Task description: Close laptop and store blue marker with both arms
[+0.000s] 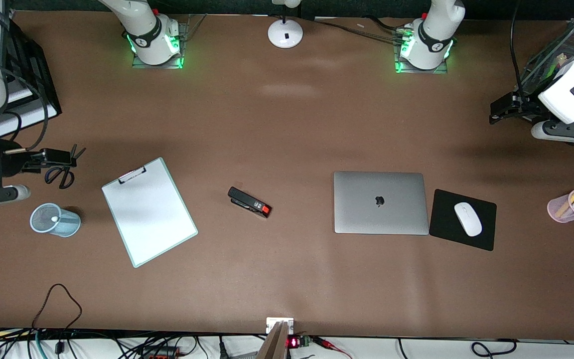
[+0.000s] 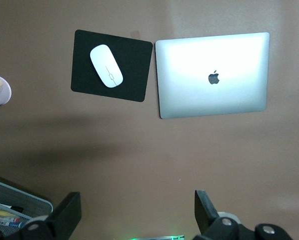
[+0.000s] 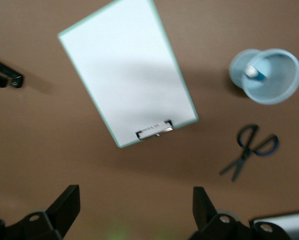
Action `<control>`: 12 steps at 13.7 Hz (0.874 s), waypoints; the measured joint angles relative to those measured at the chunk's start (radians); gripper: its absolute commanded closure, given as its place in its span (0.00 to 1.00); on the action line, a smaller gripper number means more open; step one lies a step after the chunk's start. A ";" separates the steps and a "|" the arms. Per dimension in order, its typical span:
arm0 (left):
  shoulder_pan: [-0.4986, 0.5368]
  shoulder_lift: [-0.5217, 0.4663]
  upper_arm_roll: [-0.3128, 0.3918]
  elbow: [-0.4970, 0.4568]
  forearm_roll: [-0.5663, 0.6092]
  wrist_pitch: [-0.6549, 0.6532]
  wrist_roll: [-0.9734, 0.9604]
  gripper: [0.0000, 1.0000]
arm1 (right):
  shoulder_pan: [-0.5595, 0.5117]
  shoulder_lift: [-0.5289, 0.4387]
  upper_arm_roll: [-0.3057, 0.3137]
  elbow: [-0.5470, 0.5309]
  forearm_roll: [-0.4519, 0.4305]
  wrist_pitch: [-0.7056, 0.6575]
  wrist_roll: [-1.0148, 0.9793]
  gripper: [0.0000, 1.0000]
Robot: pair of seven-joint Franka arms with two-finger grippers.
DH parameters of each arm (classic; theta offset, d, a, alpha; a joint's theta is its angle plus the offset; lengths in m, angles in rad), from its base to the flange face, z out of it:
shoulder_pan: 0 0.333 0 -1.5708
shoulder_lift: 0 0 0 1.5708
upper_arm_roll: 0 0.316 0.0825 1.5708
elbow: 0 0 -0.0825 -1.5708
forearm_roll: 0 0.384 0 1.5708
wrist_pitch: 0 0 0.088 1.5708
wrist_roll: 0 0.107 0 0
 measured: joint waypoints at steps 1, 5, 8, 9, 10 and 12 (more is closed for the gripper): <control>0.000 0.000 0.000 0.000 0.000 0.000 0.000 0.00 | 0.010 -0.021 0.001 -0.006 -0.041 -0.003 0.019 0.00; 0.000 0.000 0.000 0.000 0.000 0.000 0.000 0.00 | 0.005 -0.103 0.004 -0.011 -0.109 -0.003 0.033 0.00; 0.000 0.000 0.000 0.000 0.000 0.000 0.000 0.00 | -0.030 -0.147 0.004 -0.012 -0.107 -0.035 0.056 0.00; 0.000 0.000 0.000 0.000 0.000 0.000 0.000 0.00 | -0.029 -0.159 0.006 -0.013 -0.107 -0.053 0.080 0.00; 0.000 0.000 0.000 0.000 0.000 0.000 0.000 0.00 | -0.028 -0.173 0.010 -0.020 -0.107 -0.058 0.099 0.00; 0.000 0.000 0.000 0.000 0.000 0.000 0.000 0.00 | -0.026 -0.207 0.017 -0.066 -0.107 -0.041 0.110 0.00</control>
